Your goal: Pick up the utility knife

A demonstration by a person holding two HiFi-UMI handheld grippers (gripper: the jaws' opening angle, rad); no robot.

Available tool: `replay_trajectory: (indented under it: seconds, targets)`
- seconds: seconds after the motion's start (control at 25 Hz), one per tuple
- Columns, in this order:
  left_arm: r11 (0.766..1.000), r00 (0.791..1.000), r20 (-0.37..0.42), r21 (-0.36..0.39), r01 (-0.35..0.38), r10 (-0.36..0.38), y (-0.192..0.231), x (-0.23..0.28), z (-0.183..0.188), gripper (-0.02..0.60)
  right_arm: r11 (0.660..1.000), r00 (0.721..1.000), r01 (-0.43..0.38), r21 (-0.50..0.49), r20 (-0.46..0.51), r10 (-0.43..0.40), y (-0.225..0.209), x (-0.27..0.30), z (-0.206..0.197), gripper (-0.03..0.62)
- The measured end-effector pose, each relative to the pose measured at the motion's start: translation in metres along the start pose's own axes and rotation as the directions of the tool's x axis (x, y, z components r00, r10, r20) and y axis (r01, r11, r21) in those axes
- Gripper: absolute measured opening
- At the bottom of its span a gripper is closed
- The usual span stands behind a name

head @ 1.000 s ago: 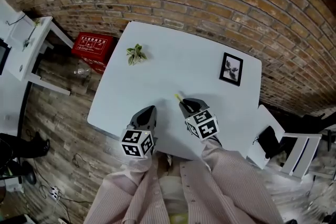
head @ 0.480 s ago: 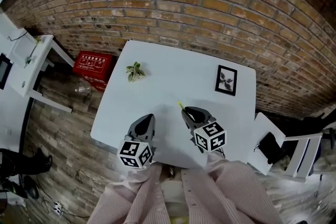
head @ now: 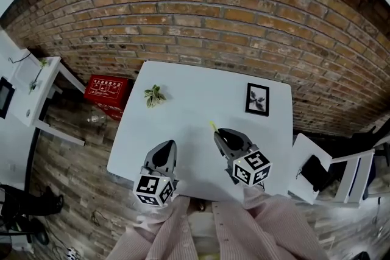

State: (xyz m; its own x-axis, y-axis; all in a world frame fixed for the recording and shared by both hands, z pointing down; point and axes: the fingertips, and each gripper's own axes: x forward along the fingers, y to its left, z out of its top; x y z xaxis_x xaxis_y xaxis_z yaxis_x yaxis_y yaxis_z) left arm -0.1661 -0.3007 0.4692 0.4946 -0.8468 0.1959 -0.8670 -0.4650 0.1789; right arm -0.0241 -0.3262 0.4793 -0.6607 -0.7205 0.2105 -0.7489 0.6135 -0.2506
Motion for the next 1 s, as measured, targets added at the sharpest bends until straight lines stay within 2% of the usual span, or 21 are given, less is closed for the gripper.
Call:
replay_trajectory:
  seconds: [0.28,0.76,1.0]
  targets:
    - [0.999,0.999,0.046,0.026,-0.026,0.025,0.001,-0.014,0.024,-0.008,1.0,0.992,0.006,0.004,0.124,-0.007,0.002,-0.021,0.032,0.057]
    - [0.993,0.985,0.144,0.059,-0.105,0.096,0.017,-0.039,0.068,-0.008,0.997,0.963,0.069,-0.035,0.262,-0.058,-0.007,-0.058,0.083,0.057]
    - [0.989,0.976,0.19,0.081,-0.124,0.107,0.017,-0.043,0.089,-0.008,0.995,0.947,0.098,-0.037,0.31,-0.082,-0.013,-0.069,0.099,0.057]
